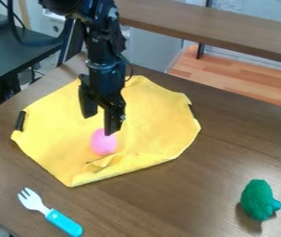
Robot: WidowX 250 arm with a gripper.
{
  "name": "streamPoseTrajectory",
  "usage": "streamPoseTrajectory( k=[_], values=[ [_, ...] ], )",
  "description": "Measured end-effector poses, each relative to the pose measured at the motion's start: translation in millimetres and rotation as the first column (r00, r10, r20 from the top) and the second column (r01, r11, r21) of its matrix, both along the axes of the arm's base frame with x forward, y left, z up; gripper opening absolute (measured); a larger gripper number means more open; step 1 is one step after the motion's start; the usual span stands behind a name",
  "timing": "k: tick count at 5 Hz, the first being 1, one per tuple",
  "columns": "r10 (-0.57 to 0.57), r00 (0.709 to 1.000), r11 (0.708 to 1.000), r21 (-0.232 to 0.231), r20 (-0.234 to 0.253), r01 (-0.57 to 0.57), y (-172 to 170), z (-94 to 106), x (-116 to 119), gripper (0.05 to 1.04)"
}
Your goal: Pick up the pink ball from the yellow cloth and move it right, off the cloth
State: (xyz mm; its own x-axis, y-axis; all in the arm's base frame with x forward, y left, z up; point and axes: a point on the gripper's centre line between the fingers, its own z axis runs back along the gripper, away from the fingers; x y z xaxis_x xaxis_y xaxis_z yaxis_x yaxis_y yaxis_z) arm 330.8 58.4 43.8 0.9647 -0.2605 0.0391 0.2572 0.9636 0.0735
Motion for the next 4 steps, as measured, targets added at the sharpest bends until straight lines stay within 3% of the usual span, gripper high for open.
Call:
streamPoseTrajectory(
  k=[3, 4],
  values=[
    [-0.011, 0.999, 1.000, 0.010, -0.048, 0.012, -5.4, -21.4, -3.3, 1.001],
    [-0.009, 0.998, 1.000, 0.009, -0.060, 0.010, -6.4, -26.5, -4.0, 0.949]
  ],
)
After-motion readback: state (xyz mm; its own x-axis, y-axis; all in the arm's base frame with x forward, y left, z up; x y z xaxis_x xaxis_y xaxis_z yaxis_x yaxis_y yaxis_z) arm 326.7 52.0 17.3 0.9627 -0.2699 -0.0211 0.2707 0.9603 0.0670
